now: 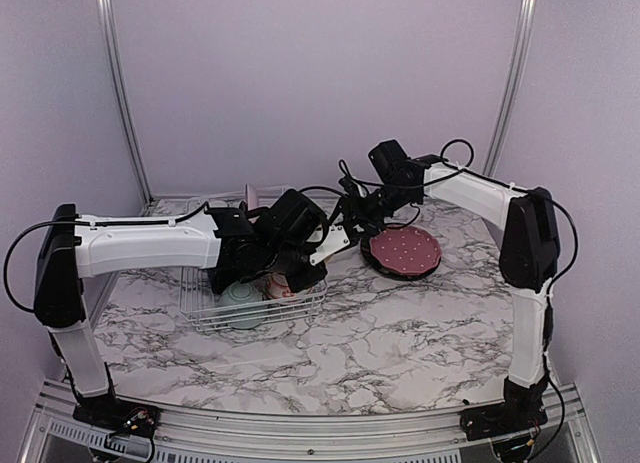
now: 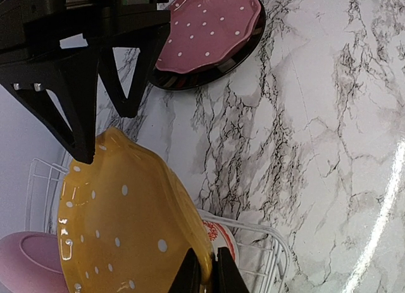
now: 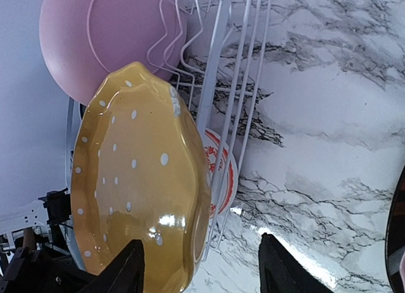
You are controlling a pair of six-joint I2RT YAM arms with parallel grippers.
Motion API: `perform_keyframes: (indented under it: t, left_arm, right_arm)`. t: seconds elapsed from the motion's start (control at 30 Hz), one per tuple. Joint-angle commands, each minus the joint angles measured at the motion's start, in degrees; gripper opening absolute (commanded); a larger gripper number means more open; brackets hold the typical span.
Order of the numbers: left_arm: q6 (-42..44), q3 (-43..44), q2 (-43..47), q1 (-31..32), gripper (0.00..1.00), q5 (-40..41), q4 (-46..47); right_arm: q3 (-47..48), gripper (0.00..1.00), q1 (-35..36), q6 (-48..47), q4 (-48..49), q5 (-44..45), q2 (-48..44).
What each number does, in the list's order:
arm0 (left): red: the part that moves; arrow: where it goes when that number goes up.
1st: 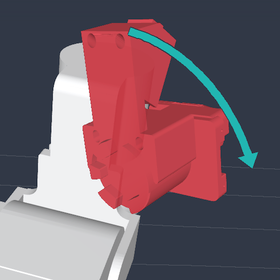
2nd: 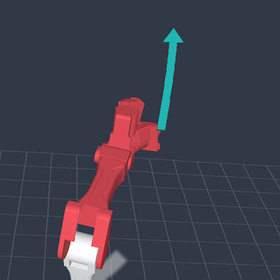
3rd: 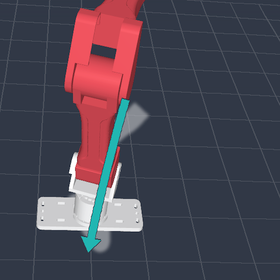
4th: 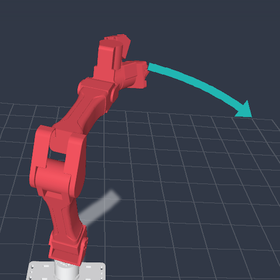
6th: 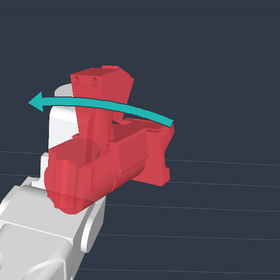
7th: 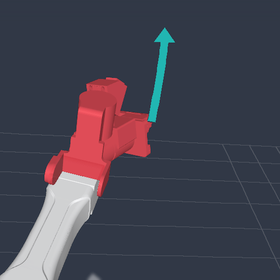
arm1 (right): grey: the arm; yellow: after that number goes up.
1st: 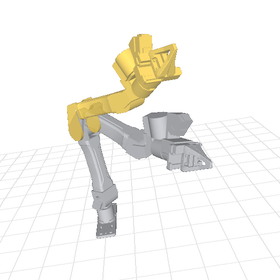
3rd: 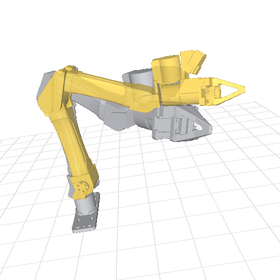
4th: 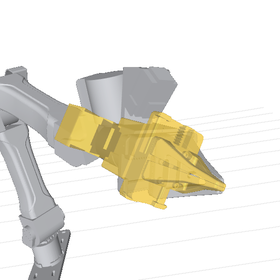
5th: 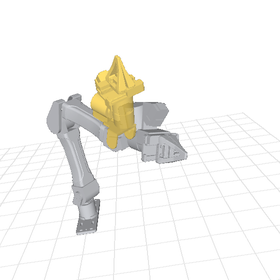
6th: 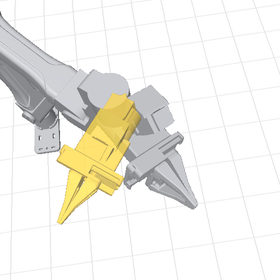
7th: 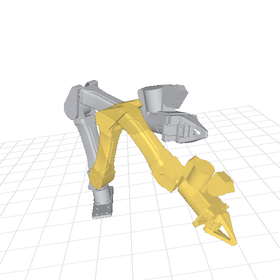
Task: Unload the mixed dishes from the dish rack
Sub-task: Pass from the left arm to the right
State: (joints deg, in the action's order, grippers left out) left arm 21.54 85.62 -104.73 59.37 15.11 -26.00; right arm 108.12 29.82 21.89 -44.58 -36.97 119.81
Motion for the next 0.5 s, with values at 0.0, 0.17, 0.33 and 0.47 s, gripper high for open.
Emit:
perform_keyframes:
  t: [0.0,0.17,0.33,0.47]
  left_arm:
    - [2.85,0.77,-0.39,0.39,0.0,4.2,3.97]
    - [3.08,0.95,-1.1,0.55,0.0,6.09,3.51]
    - [3.19,1.08,-1.38,0.74,0.0,6.57,3.66]
    - [3.59,1.38,-1.61,0.92,0.0,7.23,3.6]
  right_arm:
    - [2.79,0.55,1.85,-1.63,-2.78,1.49,2.05]
    - [2.57,0.41,2.19,-1.53,-2.99,1.94,2.61]
    - [2.15,0.3,2.26,-1.53,-3.26,2.08,3.38]
    - [1.87,0.15,2.28,-1.38,-3.13,1.78,3.6]
